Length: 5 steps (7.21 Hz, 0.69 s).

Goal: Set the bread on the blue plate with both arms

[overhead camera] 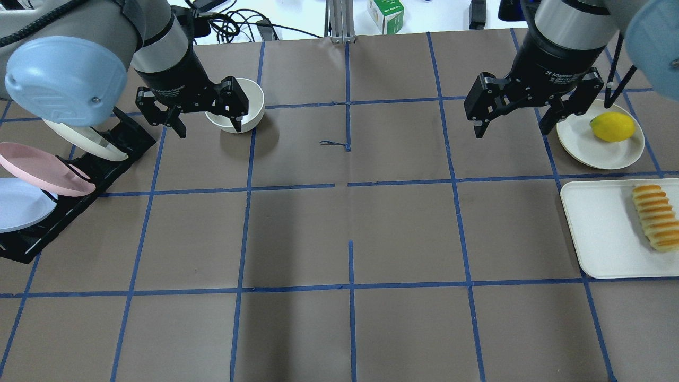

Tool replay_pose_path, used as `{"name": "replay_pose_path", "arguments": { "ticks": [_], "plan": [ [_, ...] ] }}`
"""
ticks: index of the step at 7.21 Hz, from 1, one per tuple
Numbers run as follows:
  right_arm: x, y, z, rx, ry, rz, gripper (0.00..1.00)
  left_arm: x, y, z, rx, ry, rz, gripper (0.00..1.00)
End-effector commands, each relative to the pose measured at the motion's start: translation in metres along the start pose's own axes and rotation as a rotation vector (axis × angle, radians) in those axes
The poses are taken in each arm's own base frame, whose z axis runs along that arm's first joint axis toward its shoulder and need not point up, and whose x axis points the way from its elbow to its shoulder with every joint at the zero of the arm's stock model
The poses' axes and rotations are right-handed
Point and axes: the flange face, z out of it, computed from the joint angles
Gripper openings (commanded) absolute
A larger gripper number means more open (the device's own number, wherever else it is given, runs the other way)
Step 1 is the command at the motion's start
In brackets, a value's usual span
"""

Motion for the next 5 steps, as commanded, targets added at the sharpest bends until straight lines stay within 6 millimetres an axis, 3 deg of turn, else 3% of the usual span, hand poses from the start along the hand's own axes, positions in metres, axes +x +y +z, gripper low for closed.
{"name": "replay_pose_path", "arguments": {
  "ticks": [1,3,4,5],
  "plan": [
    [0.000,0.000,0.000,0.000,0.000,-0.001,1.00,-0.001,0.001,-0.004,0.008,-0.002,-0.001,1.00],
    [0.000,-0.001,0.001,-0.003,-0.002,-0.001,1.00,-0.006,-0.002,-0.009,0.018,-0.007,-0.010,1.00],
    [0.000,-0.003,0.004,-0.011,0.001,-0.003,1.00,-0.015,0.002,-0.024,0.044,-0.009,-0.025,1.00],
    [0.000,-0.003,0.004,-0.009,0.001,-0.010,1.00,-0.039,0.002,-0.036,0.065,-0.035,-0.069,1.00]
  ]
}}
